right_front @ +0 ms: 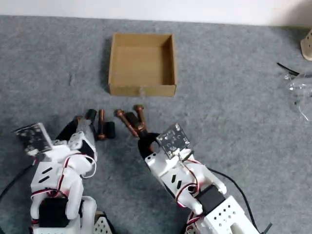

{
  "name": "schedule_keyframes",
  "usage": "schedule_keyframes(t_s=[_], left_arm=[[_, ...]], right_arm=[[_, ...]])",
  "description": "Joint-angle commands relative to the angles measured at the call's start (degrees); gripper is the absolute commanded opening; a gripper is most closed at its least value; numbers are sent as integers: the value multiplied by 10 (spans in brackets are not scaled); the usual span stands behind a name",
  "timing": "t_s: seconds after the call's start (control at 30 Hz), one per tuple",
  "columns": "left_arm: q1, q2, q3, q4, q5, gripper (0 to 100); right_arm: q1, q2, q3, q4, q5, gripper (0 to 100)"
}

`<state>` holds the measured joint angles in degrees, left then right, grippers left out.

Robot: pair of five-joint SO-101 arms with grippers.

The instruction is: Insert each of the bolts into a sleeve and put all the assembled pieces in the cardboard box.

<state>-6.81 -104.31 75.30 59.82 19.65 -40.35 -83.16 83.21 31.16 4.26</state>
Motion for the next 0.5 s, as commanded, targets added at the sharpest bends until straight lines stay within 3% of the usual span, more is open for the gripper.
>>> schedule_keyframes(t_s=[0.0, 0.23, 0.47], left_arm=[[-10, -2, -22, 32, -61, 4], [-7, -2, -40, 131, -76, 5], [-11, -2, -15, 171, -116, 5]], right_arm=[[10, -16, -15, -23, -6, 5], [12, -16, -15, -23, -6, 5], [12, -16, -12, -23, -6, 5]])
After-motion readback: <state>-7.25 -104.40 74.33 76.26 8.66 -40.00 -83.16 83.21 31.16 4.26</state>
